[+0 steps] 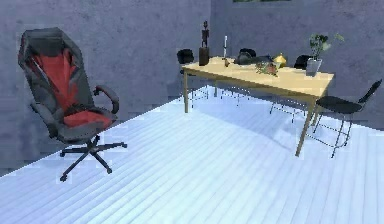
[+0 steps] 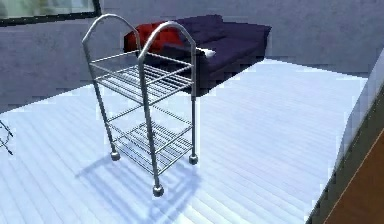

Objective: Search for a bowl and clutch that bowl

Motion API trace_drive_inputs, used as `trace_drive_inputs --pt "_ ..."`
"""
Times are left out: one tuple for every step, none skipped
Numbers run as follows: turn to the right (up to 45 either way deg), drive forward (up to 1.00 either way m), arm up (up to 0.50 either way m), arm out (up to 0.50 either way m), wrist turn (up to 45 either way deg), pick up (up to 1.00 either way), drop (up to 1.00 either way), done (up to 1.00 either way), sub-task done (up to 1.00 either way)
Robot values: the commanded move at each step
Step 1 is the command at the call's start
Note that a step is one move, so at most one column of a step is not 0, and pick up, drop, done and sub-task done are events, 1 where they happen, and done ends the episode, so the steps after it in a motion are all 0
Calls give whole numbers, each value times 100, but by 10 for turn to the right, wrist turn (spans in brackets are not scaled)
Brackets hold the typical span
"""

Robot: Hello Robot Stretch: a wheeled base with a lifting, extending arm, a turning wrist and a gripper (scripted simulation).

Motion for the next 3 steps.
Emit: trace_drive_inputs --pt "60 0 0 0 0 0 0 0 0" --pt "0 10 0 0 0 0 0 0 0" --pt "-30 0 0 0 0 0 0 0 0"
